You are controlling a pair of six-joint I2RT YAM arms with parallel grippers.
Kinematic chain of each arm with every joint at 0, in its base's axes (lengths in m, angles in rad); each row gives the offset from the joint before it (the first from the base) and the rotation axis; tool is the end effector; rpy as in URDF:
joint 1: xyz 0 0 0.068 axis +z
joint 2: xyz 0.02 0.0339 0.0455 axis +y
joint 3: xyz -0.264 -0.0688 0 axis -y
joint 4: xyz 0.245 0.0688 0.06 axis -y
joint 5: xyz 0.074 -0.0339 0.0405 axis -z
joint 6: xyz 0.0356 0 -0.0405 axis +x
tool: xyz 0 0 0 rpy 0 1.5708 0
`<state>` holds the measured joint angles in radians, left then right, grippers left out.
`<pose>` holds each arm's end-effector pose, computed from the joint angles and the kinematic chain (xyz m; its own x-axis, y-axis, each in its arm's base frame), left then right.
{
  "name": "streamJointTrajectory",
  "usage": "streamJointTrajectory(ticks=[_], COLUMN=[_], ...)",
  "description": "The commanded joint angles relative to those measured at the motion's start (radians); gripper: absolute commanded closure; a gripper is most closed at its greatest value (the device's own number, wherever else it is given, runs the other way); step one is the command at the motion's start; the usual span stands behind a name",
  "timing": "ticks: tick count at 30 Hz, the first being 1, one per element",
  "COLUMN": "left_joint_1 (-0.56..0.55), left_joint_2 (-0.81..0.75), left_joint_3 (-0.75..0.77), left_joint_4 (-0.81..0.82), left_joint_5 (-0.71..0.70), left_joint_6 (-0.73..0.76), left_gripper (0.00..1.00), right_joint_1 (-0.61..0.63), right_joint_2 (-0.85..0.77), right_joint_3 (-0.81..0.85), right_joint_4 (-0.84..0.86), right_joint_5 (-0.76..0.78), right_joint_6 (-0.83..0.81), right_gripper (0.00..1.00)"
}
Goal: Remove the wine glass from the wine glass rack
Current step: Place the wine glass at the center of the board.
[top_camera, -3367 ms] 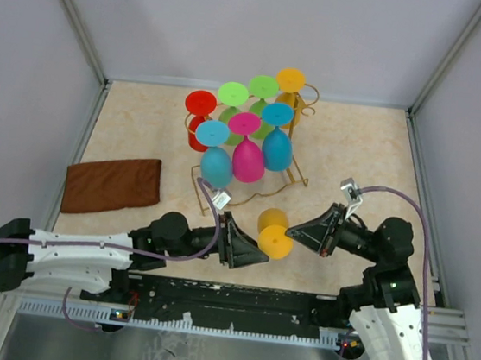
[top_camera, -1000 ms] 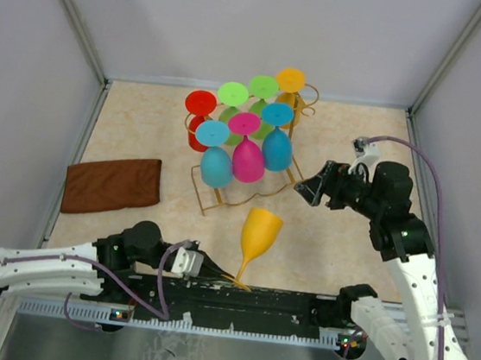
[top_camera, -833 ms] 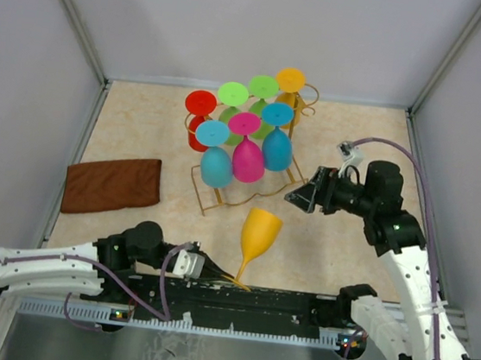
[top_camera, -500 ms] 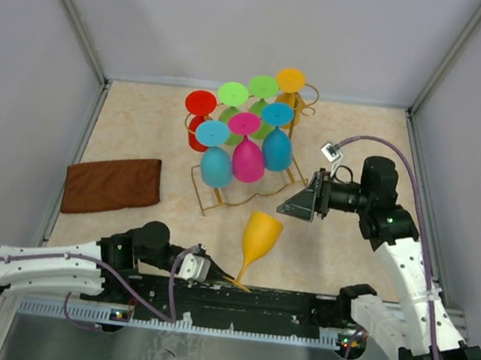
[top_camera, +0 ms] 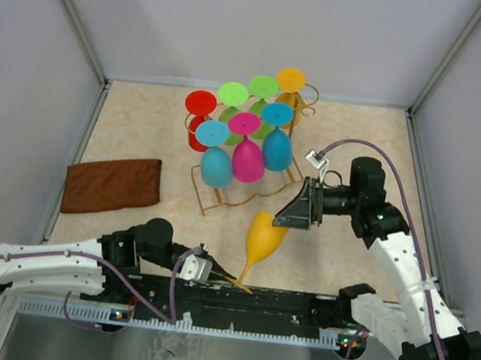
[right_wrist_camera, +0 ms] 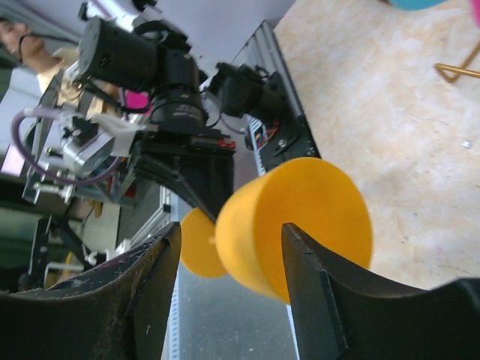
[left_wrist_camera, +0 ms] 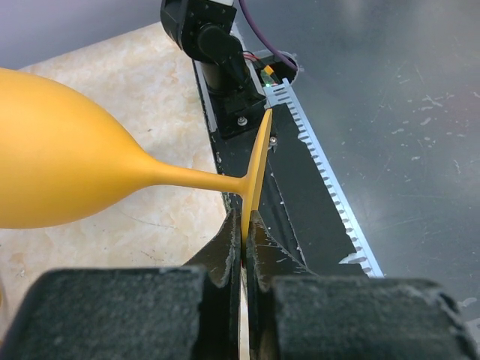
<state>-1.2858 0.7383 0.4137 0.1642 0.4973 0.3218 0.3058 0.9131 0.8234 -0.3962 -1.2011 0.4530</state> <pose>0.0343 -0.1775 0.2531 0.2660 0.0806 -0.9606 0.9399 -0.2428 0.2399 0.1662 0.0873 0.3197 -0.7921 -0.0843 -0.6045 -0.6099 0.1482 0.7785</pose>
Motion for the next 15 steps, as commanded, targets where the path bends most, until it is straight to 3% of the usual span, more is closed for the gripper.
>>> streamJointTrajectory(ticks=[1, 10, 15], left_joint_1=[0.001, 0.02, 0.023], left_joint_2=[-0.009, -0.027, -0.006], left_joint_3=[0.029, 0.046, 0.049], left_joint_4=[-0.013, -0.127, -0.14], left_joint_5=[-0.004, -0.085, -0.108], left_joint_6=[0.033, 0.092, 0.092], left_gripper=[1.0, 1.0, 1.0], right_joint_1=[0.051, 0.073, 0.076], right_joint_2=[0.001, 0.033, 0.024], right_joint_3=[-0.014, -0.002, 0.006], right_joint_4=[0.09, 0.062, 0.059], right_joint_5=[-0.124, -0.14, -0.126], right_joint_6=[-0.002, -0.009, 0.005], right_gripper=[0.45, 0.63, 0.87])
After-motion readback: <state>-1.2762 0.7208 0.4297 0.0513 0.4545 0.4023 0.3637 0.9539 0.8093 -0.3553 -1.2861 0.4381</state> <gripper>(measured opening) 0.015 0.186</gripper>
